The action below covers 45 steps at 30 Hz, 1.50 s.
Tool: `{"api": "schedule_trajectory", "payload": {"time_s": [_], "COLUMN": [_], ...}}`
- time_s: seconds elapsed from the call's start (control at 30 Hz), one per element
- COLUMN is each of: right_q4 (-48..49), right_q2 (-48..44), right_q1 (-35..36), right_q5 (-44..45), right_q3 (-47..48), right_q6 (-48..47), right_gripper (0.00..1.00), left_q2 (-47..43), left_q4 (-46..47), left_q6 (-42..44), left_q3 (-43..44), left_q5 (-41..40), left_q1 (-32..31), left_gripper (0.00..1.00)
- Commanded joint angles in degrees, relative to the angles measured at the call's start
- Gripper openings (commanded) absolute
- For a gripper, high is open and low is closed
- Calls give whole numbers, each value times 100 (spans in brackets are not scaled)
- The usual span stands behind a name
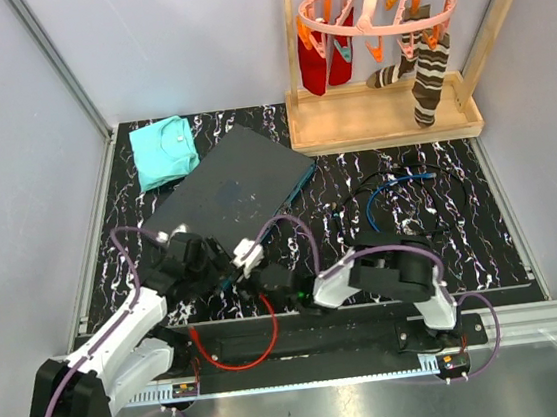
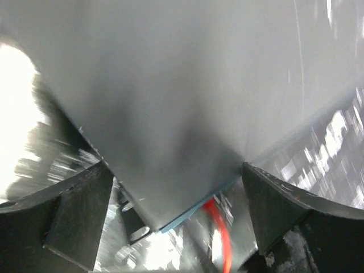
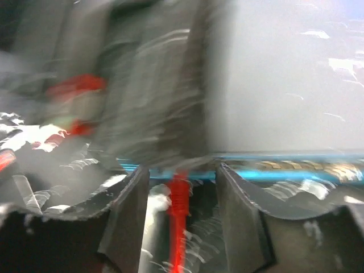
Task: Insert the plug into the switch port
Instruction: Insert the connector into the switch port.
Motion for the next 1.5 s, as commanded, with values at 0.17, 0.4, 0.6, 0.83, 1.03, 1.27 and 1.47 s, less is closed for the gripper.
{"api": "schedule_trajectory", "payload": {"time_s": [0.17, 0.4, 0.6, 0.83, 1.03, 1.27, 1.47], "right_q4": [-989, -2009, -2748, -3170, -3188, -3372, -3680], "right_q2": [-2291, -3137, -3568, -3165, -2559, -1951, -1521], "right_q1": [-639, -647, -700, -735, -761, -770, -762], "right_q5": [604, 375, -265, -908, -1330, -2024, -2323], "right_q3": [-1048, -1558, -1681, -1287, -804, -161, 217], "right_q6": [546, 634, 625, 467, 353, 300, 353], "right_gripper": [64, 67, 66, 66, 62, 57, 55], "left_q2": [309, 267, 168, 1363, 2874, 4351, 4967], "left_q4": [-715, -1111, -1427, -955, -541, -347, -285], "left_q6": [-297, -172, 117, 1302, 1997, 2596, 2693], "left_q3": [904, 1266, 1625, 2792, 4005, 4878, 5010], "left_q5": [1815, 1322, 778, 690, -57, -304, 170], "left_q1": [-235, -103, 107, 1460, 1874, 2296, 2524], "left_gripper": [77, 87, 99, 99, 99, 99, 99]}}
